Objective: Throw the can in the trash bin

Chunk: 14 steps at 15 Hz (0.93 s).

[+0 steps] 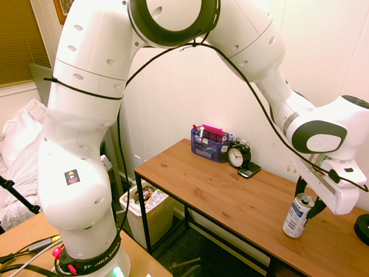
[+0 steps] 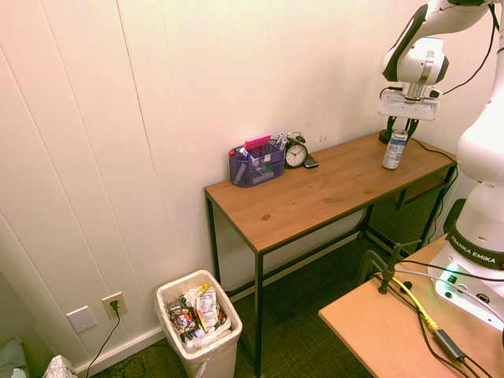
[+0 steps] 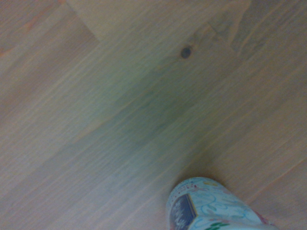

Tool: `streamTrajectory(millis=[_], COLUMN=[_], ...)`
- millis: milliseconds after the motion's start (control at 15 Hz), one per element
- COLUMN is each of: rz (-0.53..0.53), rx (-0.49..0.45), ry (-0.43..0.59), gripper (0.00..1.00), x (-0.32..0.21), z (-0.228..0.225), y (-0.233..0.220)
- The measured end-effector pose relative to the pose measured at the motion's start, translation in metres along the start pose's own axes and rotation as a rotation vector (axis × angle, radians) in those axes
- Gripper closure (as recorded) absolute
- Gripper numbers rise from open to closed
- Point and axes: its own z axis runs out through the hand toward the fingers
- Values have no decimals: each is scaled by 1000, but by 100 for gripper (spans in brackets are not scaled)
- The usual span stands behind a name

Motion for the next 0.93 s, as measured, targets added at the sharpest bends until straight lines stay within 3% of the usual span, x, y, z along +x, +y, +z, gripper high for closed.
streamTrajectory(millis=[200, 333, 600, 800, 933], rz=[-63, -135, -381, -497, -539], rx=[7, 9, -6, 21, 50], ry=[14, 36, 22, 37, 42], gripper=[100, 100, 100, 100, 100], x=[-38, -94, -301, -471, -555], z=[-20, -42, -71, -109, -122], y=[-14, -24, -43, -32, -34])
